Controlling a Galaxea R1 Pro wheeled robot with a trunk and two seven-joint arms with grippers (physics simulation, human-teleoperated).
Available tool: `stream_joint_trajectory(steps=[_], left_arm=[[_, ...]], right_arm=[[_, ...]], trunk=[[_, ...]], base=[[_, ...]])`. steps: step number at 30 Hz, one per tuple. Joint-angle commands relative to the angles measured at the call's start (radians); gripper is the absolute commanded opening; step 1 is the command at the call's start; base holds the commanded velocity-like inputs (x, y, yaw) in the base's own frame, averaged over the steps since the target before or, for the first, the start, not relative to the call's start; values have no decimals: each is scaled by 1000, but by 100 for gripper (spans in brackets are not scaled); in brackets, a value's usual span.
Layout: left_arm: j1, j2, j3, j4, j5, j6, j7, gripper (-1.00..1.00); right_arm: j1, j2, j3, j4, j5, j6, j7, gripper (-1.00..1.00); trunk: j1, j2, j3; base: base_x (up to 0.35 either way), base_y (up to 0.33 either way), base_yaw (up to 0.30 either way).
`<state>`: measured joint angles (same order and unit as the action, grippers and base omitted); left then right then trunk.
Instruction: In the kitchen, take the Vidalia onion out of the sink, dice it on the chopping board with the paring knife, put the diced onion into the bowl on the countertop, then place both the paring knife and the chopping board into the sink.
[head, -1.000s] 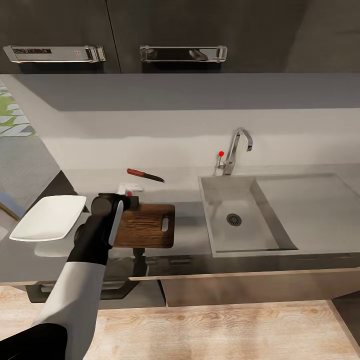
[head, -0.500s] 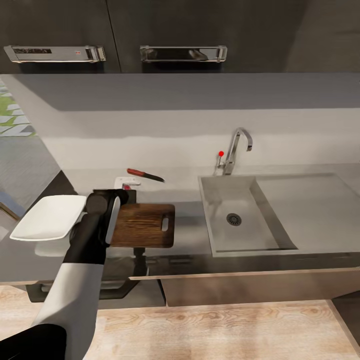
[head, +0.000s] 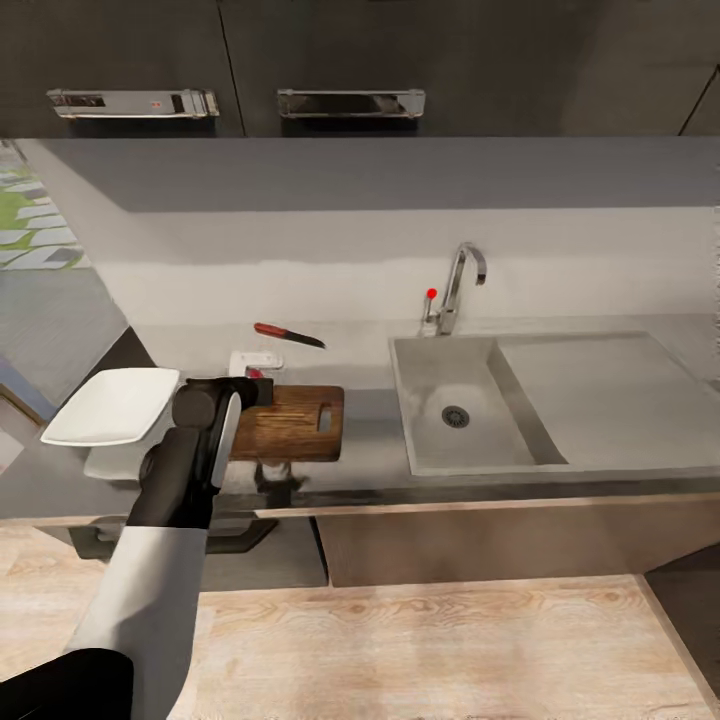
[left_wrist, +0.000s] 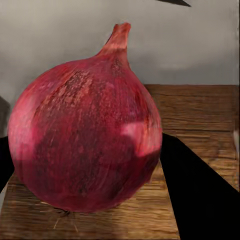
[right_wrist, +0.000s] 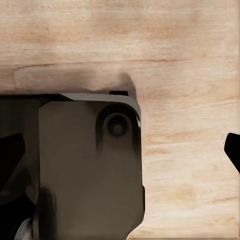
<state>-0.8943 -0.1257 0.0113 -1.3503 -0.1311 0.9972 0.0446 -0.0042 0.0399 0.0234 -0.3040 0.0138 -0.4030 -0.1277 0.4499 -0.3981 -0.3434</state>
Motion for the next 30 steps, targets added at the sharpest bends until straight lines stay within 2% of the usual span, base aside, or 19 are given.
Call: stream_joint_trajectory(steps=[1, 8, 30], left_arm=[[-1, -1, 1, 1, -6, 5, -1, -100], [-1, -5, 1, 23, -5, 5, -2, -100], [-1, -4, 2, 70, -5, 1, -5, -100]], right_arm=[[0, 0, 3, 0, 2, -2, -6, 100], [0, 0, 3, 0, 2, -2, -6, 100], [0, 0, 2, 0, 2, -2, -6, 100]], trunk=[[0, -2, -2], [0, -2, -2], [0, -2, -2]], base=[[-250, -165, 0], [-121, -90, 0], [19, -1, 0]])
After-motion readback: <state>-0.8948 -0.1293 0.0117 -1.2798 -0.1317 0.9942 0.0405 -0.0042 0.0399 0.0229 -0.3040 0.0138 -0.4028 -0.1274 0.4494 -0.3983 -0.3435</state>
